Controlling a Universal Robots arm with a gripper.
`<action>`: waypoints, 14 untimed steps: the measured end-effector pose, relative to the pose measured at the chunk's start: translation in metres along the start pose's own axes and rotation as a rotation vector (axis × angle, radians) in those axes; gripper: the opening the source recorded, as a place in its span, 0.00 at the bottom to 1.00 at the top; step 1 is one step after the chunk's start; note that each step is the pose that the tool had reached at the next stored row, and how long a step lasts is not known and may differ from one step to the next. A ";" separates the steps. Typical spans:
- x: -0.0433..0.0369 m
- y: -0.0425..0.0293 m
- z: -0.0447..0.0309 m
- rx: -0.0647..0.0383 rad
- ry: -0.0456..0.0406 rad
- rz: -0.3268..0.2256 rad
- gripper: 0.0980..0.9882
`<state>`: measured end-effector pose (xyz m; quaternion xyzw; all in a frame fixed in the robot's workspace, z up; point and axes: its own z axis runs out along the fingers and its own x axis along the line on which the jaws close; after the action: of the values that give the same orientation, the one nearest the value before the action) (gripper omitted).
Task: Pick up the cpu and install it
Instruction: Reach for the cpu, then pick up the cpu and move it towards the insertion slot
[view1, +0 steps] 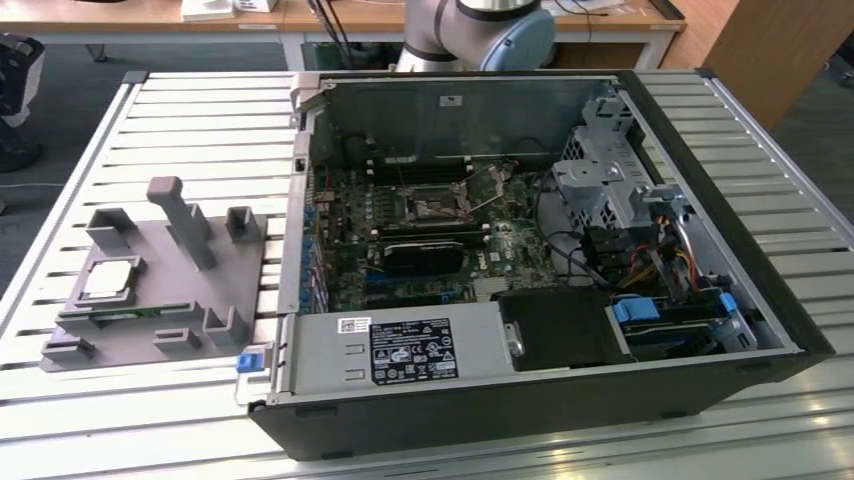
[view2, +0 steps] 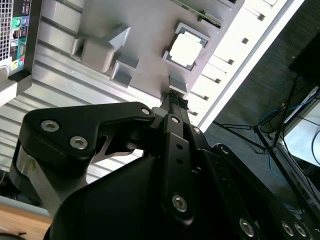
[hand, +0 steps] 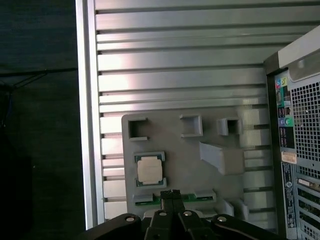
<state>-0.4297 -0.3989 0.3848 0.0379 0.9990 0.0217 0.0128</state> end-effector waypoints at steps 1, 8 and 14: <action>0.0038 -0.0003 0.0001 0.000 0.0000 0.000 0.01; 0.0267 -0.0021 0.0010 0.000 0.0003 0.000 0.01; 0.0295 -0.0027 0.0021 0.000 0.0005 0.000 0.01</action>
<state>-0.4593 -0.3993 0.3819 0.0379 0.9990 0.0217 0.0126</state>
